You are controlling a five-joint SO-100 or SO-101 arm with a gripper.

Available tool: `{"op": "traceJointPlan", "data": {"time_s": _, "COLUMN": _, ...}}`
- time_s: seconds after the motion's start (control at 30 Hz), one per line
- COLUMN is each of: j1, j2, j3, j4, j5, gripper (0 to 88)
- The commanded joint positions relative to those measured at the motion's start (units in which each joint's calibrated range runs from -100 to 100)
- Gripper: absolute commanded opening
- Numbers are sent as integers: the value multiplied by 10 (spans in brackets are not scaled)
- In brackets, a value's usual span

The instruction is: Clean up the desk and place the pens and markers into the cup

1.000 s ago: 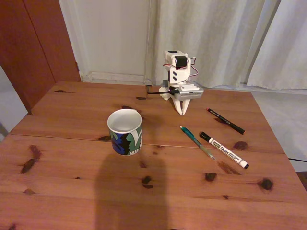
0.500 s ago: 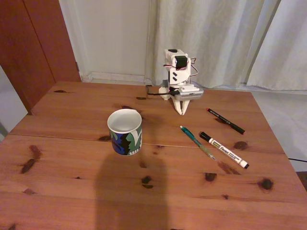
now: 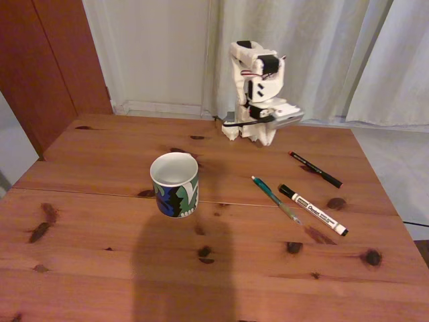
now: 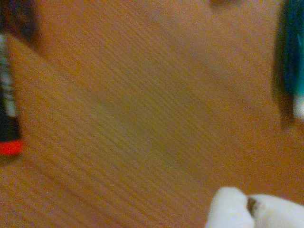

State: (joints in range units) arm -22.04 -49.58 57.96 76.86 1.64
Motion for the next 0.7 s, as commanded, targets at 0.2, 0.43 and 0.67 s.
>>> {"op": "traceJointPlan", "data": {"time_s": 0.2, "j1": -130, "j2": 144, "j3": -161, "j4": -10, "j5": 5, "gripper": 7}}
{"op": "traceJointPlan", "data": {"time_s": 0.43, "j1": -195, "j2": 169, "j3": -173, "j4": -28, "j5": -20, "gripper": 8}}
{"op": "traceJointPlan", "data": {"time_s": 0.67, "j1": -226, "j2": 180, "j3": -135, "j4": -119, "j5": -25, "gripper": 8}}
